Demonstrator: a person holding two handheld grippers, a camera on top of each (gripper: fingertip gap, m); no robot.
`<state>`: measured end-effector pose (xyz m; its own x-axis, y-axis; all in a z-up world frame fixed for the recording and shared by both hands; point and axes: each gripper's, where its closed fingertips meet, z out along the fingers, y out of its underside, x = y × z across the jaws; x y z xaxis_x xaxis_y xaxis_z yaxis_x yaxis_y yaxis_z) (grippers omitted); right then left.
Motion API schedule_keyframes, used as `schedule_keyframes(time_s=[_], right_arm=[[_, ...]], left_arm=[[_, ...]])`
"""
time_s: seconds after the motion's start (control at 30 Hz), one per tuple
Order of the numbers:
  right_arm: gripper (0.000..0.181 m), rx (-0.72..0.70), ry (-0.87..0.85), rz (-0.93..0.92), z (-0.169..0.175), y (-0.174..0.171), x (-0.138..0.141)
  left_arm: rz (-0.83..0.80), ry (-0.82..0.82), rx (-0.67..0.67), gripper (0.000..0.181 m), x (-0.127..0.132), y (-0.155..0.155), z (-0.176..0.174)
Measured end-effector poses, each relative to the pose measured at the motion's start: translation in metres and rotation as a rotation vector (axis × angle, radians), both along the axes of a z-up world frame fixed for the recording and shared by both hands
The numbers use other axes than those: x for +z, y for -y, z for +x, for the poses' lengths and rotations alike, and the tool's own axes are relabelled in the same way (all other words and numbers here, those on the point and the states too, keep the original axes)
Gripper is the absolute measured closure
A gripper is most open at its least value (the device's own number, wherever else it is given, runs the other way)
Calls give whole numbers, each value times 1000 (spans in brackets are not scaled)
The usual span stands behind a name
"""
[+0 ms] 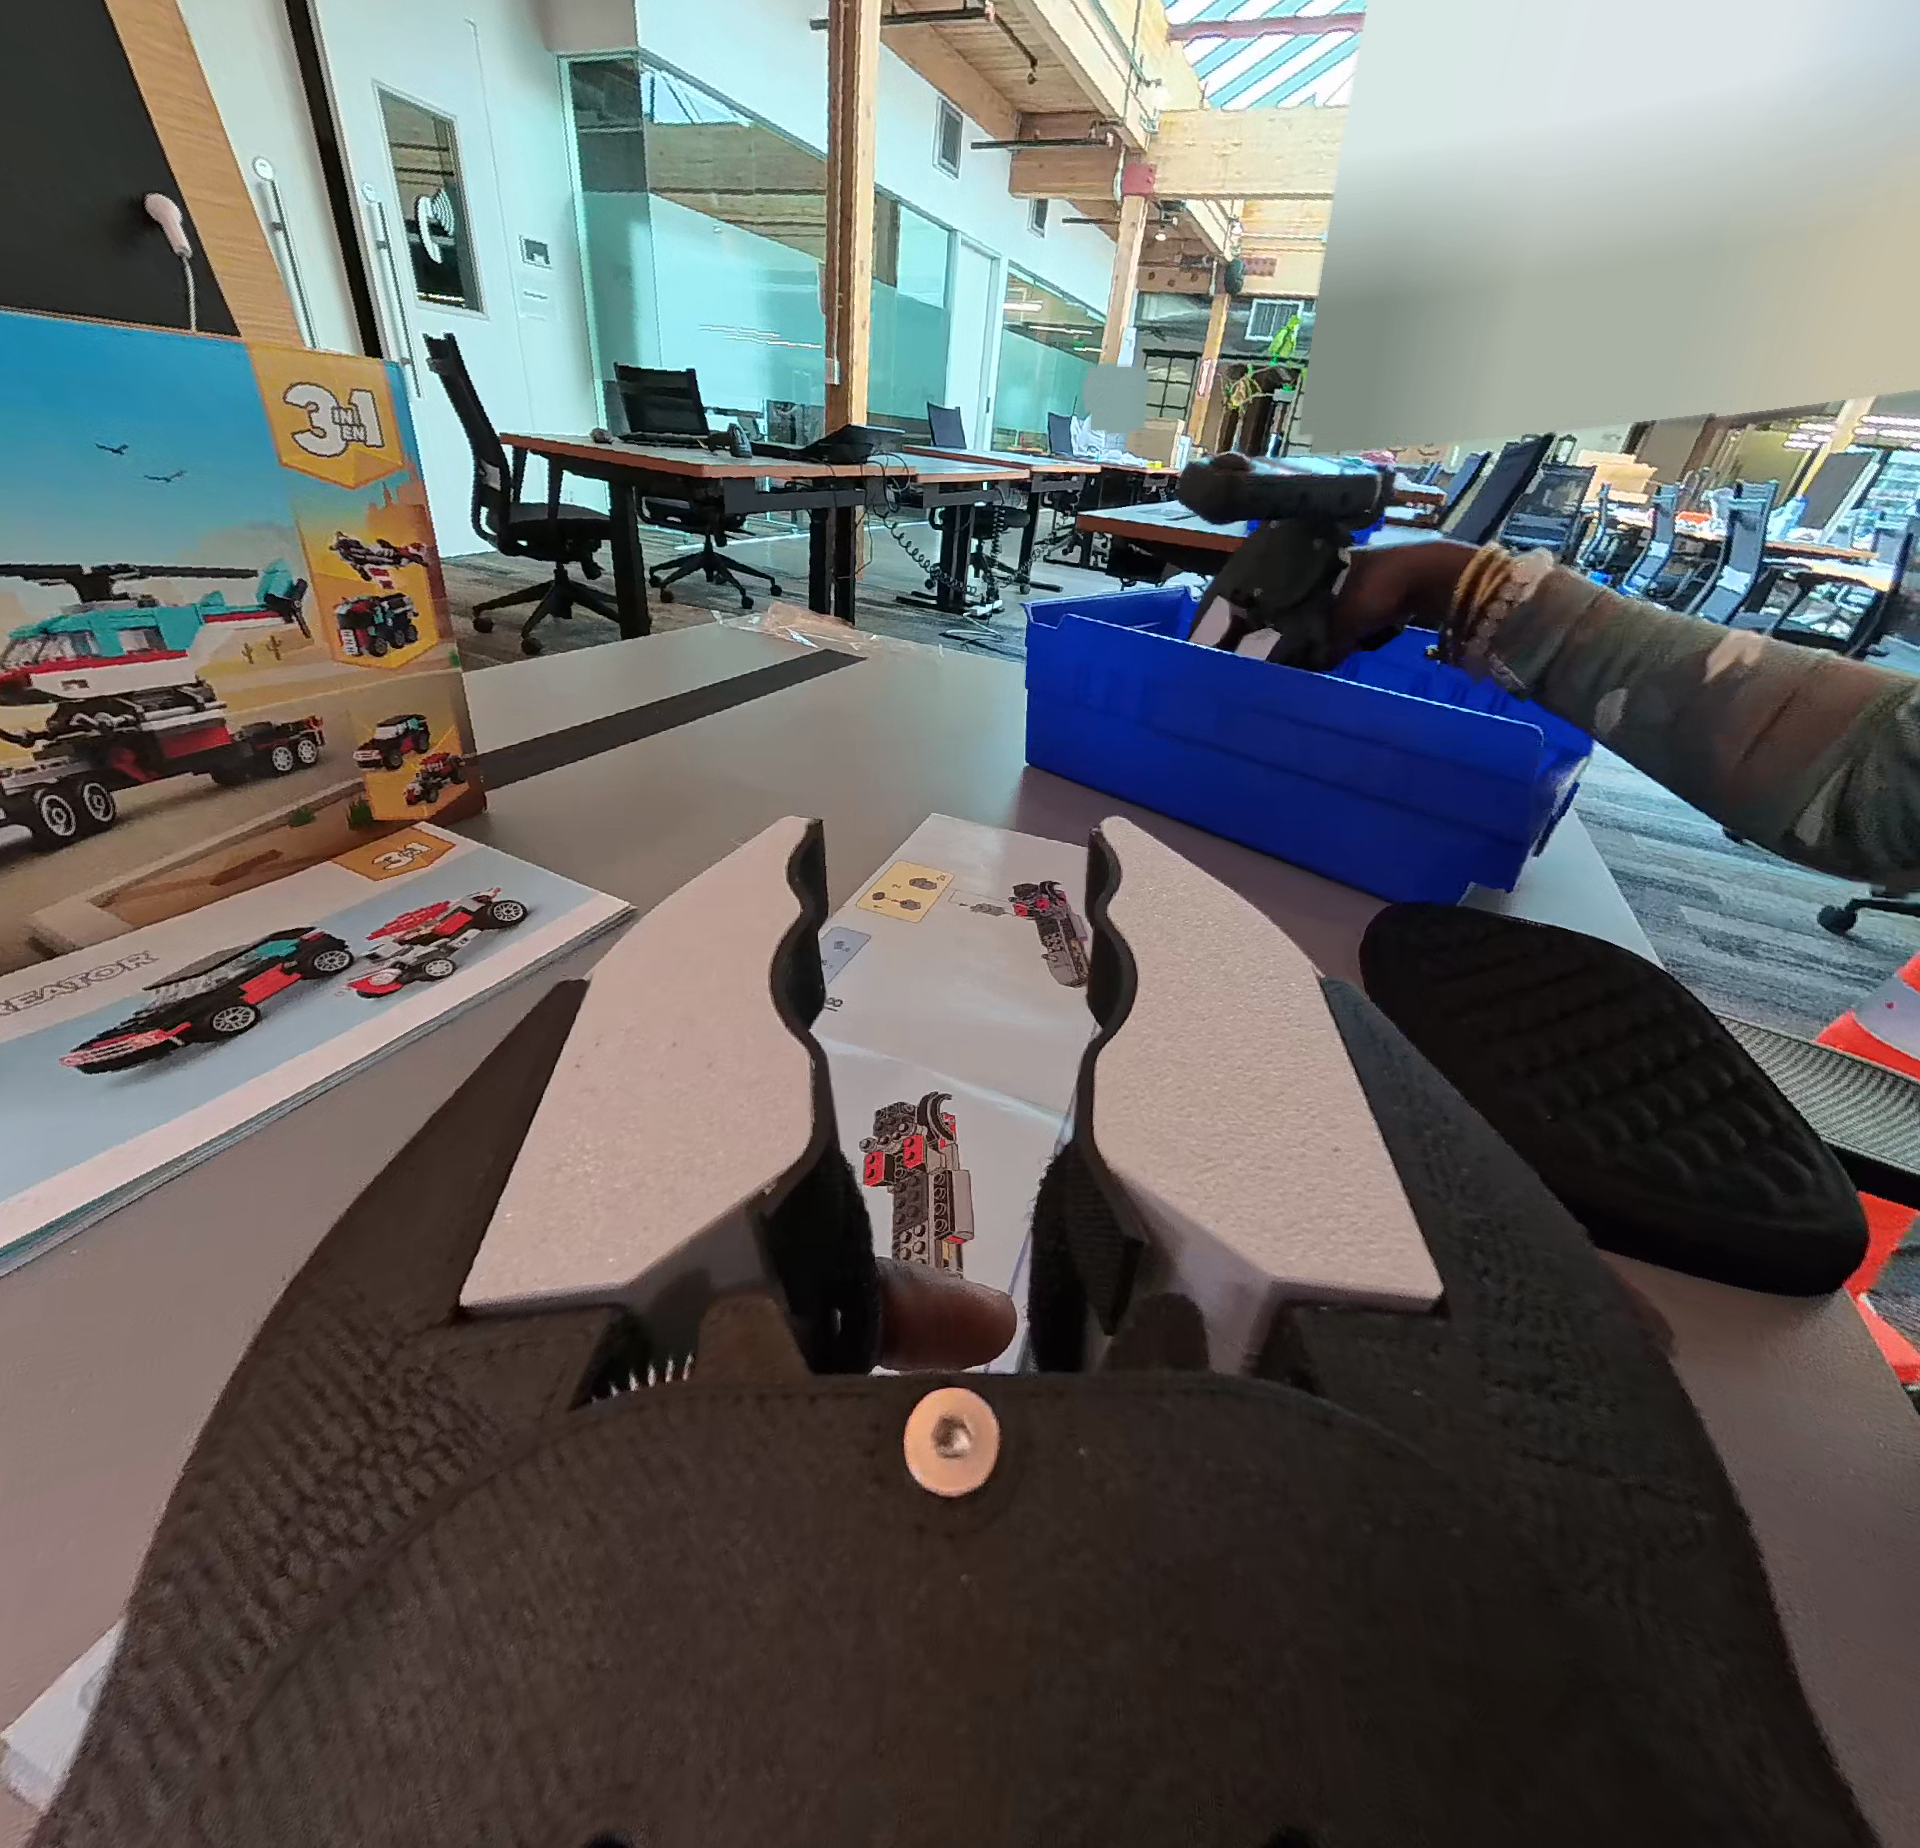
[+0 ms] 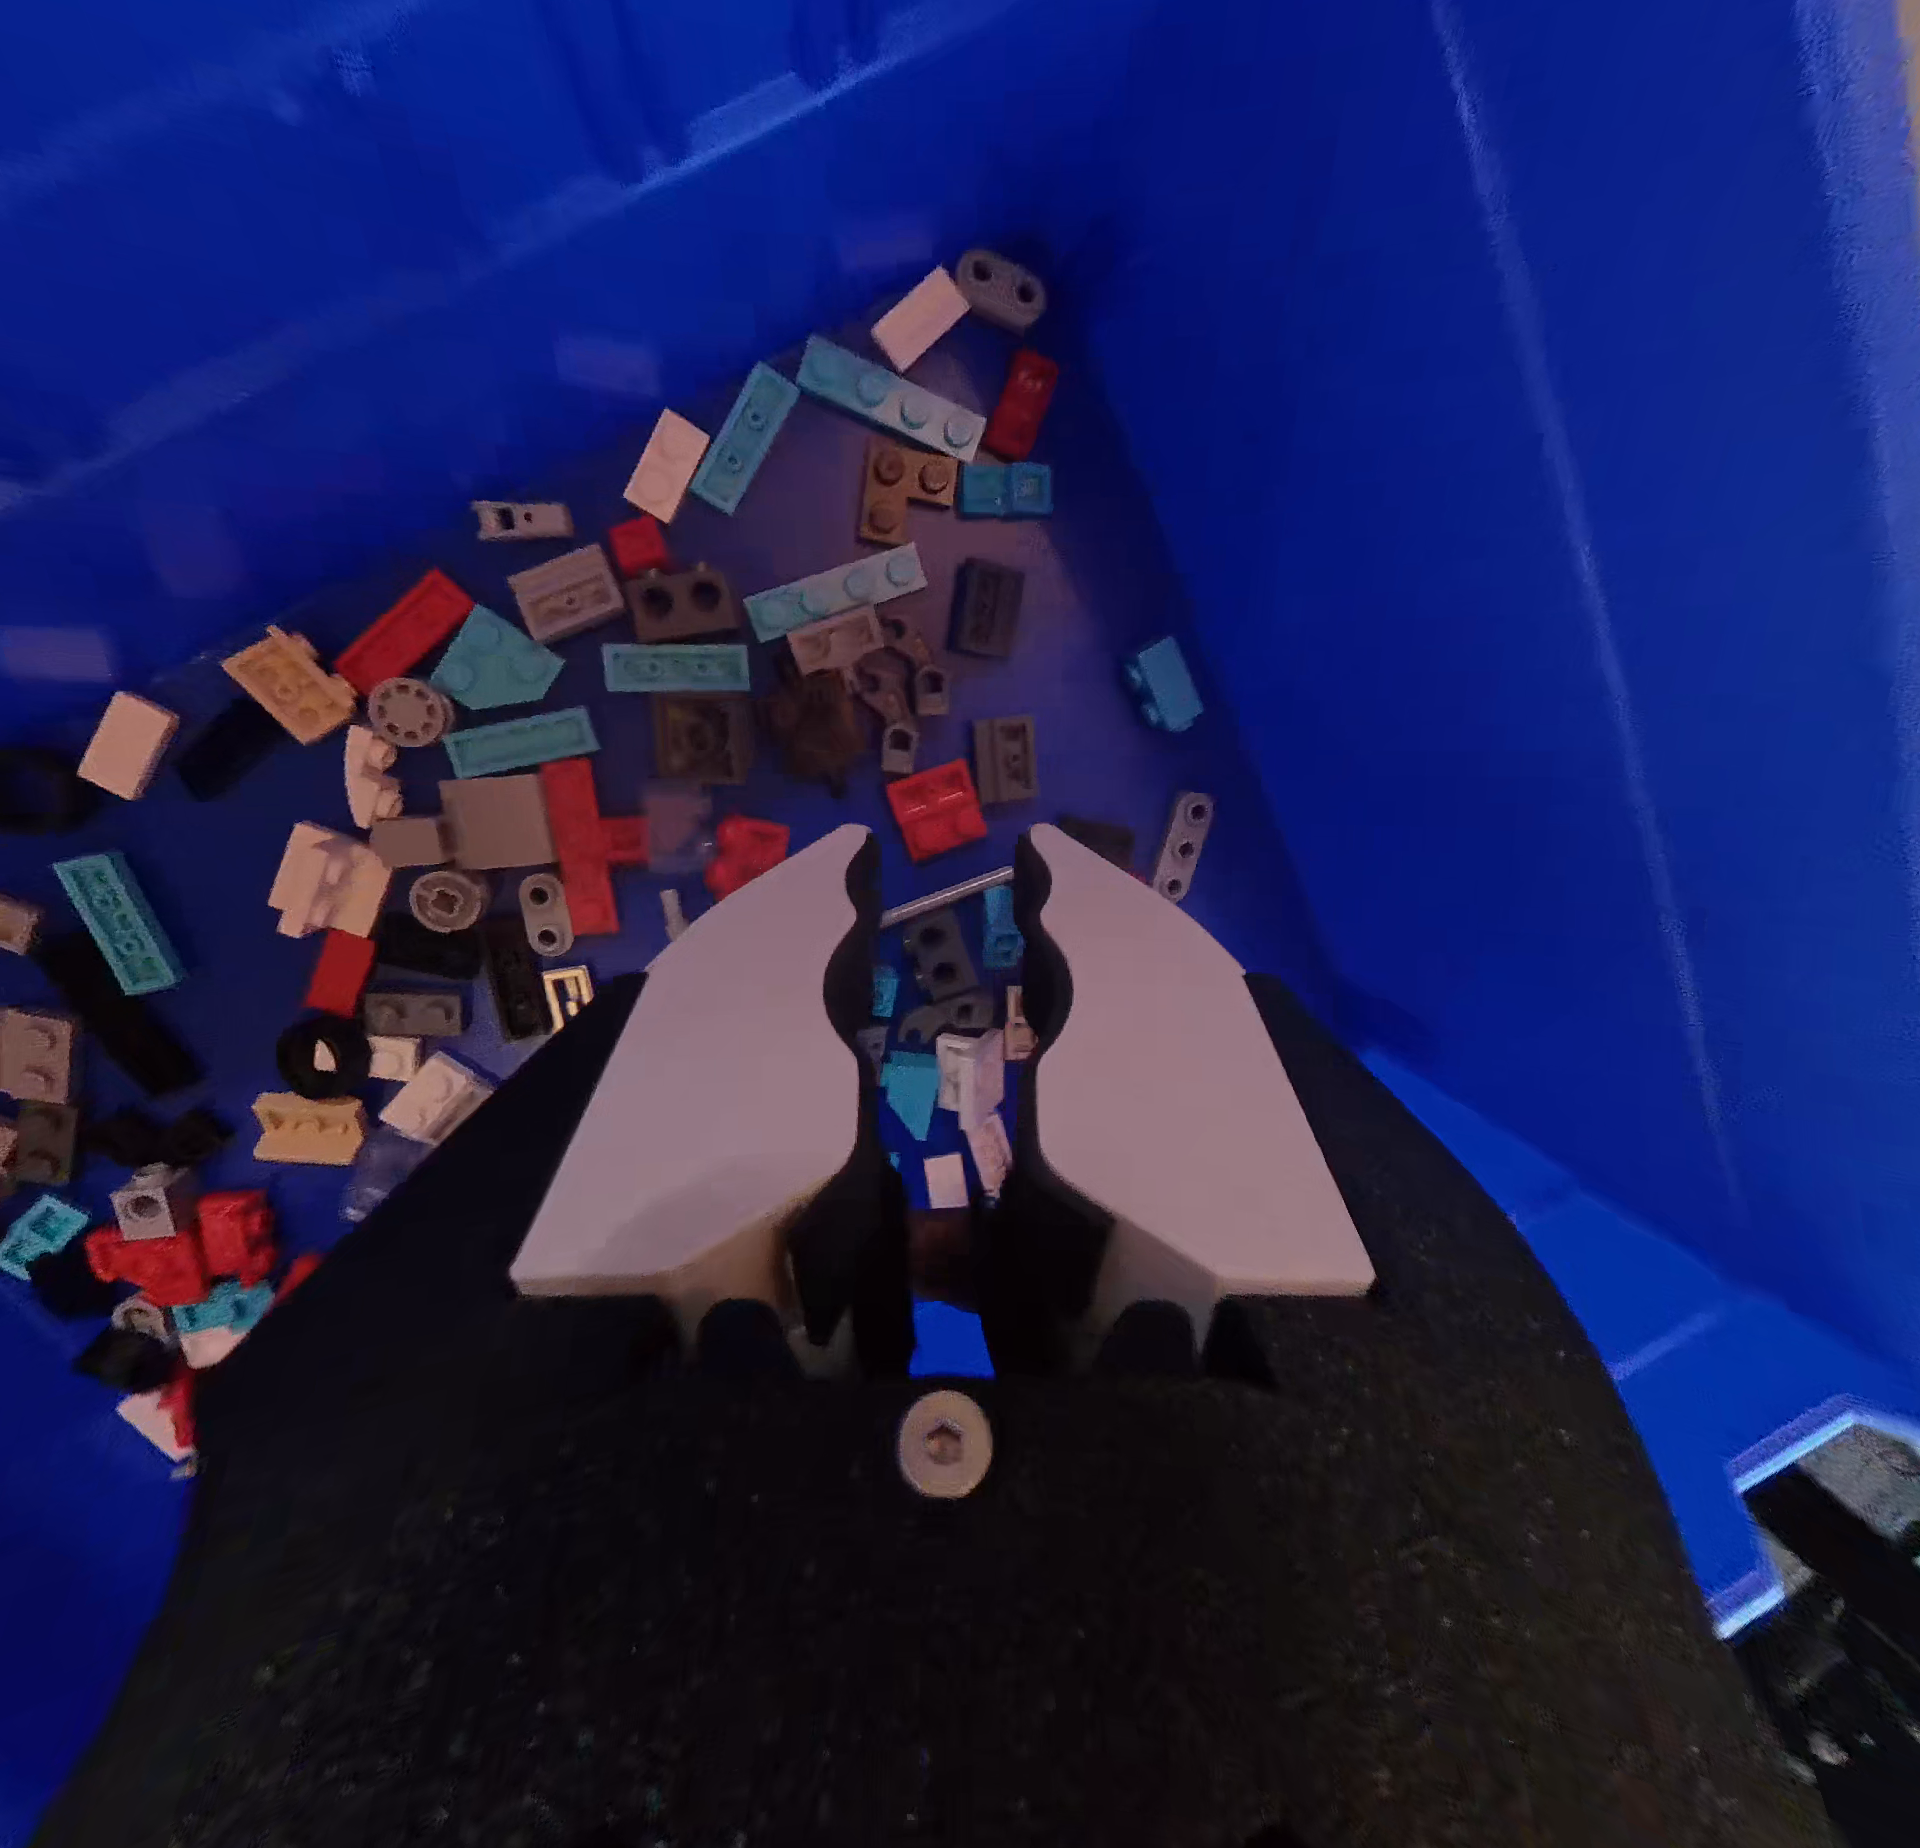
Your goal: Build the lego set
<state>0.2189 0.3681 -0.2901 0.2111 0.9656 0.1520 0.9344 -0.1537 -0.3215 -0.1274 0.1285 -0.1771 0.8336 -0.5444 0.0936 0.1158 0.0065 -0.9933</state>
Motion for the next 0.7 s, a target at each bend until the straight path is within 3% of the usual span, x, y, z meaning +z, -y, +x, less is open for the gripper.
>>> schedule_keyframes(time_s=[0.17,0.4,0.6,0.7], right_arm=[[156,109,123,-85,4,1,-10],[165,122,81,-137,-2,3,-14],[165,123,-30,56,-17,9,14],[165,128,0,140,-16,13,15]], left_arm=[[-13,-20,-7,133,-3,0,2],[-22,-19,-15,133,-5,0,3],[-22,-27,-18,133,-5,0,5],[-22,-32,-25,133,-5,0,7]])
